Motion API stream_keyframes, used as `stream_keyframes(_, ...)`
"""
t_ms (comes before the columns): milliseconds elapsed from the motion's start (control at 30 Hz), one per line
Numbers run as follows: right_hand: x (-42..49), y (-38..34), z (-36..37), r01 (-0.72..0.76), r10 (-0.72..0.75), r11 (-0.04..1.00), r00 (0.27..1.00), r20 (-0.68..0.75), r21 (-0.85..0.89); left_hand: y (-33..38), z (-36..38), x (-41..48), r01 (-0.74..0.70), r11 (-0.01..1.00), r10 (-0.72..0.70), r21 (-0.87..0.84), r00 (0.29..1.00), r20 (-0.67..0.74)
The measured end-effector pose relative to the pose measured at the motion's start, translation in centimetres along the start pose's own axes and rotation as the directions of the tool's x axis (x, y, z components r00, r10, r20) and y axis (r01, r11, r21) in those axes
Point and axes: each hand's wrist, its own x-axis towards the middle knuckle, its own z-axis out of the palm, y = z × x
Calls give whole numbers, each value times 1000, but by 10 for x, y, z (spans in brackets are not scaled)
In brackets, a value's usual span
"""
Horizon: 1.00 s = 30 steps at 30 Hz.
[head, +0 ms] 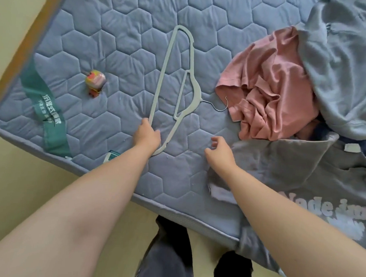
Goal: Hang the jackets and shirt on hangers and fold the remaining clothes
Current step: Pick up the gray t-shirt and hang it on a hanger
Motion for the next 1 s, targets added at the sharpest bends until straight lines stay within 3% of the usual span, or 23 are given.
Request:
stream_keyframes(133,9,-10,18,-175,169,950,985,44,260,-1,3,12,37,966,-14,-257,996,88)
stream_keyframes(233,12,-18,17,-283,240,833,959,150,475,5,6,-1,154,818,-38,-555,976,215)
stream_keyframes(367,10,-35,7,-389,185,682,911,368,620,26,-5,-34,255,562,30,-787,944,328)
stream_keyframes(467,5,-49,-6,-363,88,553,920,381,749,37,-5,-57,321,454,92,-831,911,402)
stream_keyframes(567,2,-63,-32,-273,105,518,961,257,811,48,6,-86,348,472,117,-810,886,449)
stream_keyframes(767,-30,-24,-108,-28,113,694,991,-70,720,92,58,-150,205,604,202,-771,896,396)
stream_keyframes(867,-54,28,-155,64,108,745,971,-214,664,123,103,-198,125,683,287,-719,860,421)
stream_keyframes(933,-65,71,-193,136,92,809,932,-352,572,149,137,-230,98,746,336,-659,799,499)
stream_keyframes(1000,-74,113,-235,151,113,848,885,-452,508,177,169,-252,17,810,349,-586,789,506)
